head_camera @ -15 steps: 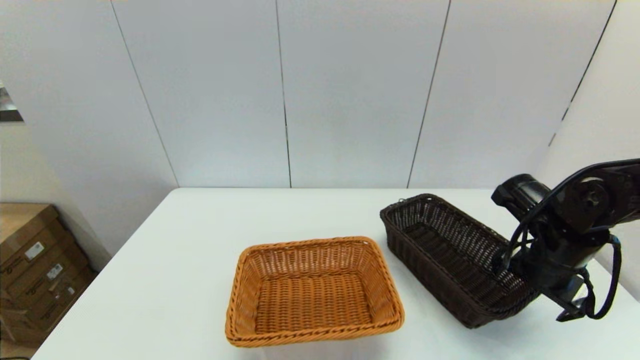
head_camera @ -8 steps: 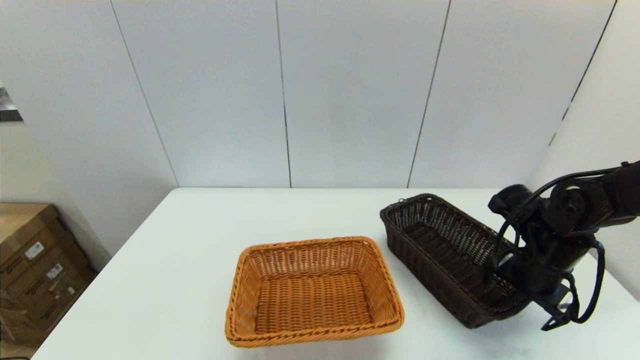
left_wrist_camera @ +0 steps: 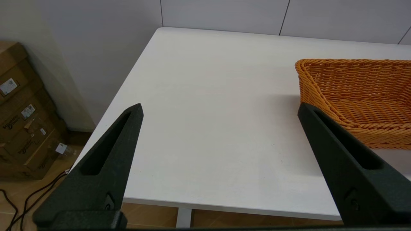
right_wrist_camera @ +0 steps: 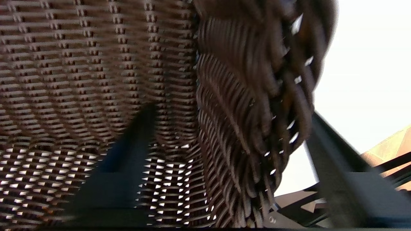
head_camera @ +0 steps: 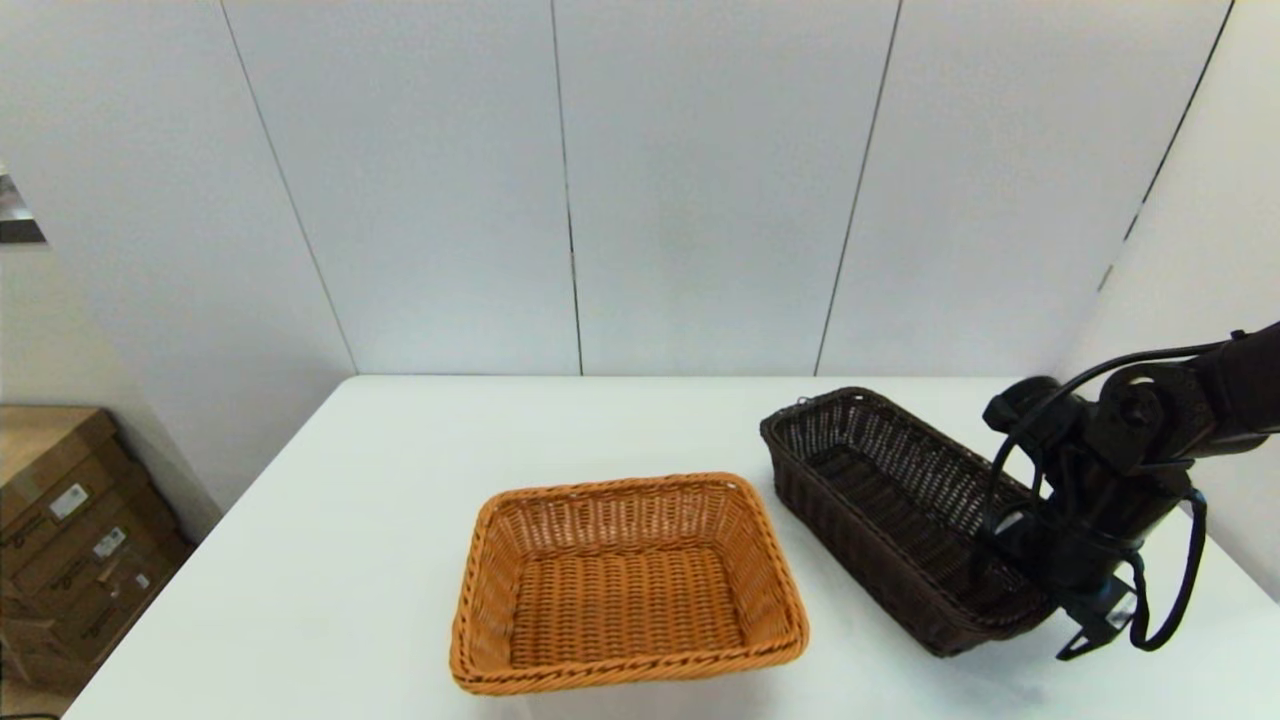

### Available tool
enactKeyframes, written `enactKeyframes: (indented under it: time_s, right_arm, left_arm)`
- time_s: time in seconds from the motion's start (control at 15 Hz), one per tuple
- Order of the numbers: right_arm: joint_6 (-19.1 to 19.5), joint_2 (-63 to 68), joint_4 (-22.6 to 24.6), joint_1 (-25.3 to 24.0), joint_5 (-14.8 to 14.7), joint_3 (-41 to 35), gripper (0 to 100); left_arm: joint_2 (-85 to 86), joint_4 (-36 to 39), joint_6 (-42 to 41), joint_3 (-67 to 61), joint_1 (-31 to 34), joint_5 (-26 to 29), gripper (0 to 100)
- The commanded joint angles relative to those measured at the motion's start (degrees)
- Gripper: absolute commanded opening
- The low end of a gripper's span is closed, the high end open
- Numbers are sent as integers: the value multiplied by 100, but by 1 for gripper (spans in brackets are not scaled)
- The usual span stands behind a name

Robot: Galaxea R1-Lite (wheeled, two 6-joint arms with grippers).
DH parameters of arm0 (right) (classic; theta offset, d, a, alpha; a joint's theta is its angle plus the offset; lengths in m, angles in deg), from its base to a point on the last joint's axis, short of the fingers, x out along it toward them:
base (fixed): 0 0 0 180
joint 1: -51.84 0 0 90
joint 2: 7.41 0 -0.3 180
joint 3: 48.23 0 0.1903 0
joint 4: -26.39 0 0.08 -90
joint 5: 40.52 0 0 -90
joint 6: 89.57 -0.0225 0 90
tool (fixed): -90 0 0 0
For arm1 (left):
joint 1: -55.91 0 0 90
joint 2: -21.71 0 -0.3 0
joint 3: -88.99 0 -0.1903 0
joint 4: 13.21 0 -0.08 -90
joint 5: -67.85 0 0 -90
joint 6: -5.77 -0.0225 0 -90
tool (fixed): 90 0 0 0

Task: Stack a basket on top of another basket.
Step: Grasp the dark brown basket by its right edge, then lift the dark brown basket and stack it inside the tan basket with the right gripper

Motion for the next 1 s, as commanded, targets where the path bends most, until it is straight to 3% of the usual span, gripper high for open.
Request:
enactKeyframes:
  time_s: [0.07, 0.47, 1.0]
  right_arm:
    - [-18, -35, -19, 45, 76, 5, 0]
    - [-18, -97, -19, 80, 103, 5, 0]
    - [0, -712, 60, 546, 1149, 23, 0]
  left_arm:
    - [11, 4, 2, -1, 2, -2, 100]
    - [11, 4, 2, -1, 2, -2, 100]
    - [11, 4, 10, -1, 2, -2, 100]
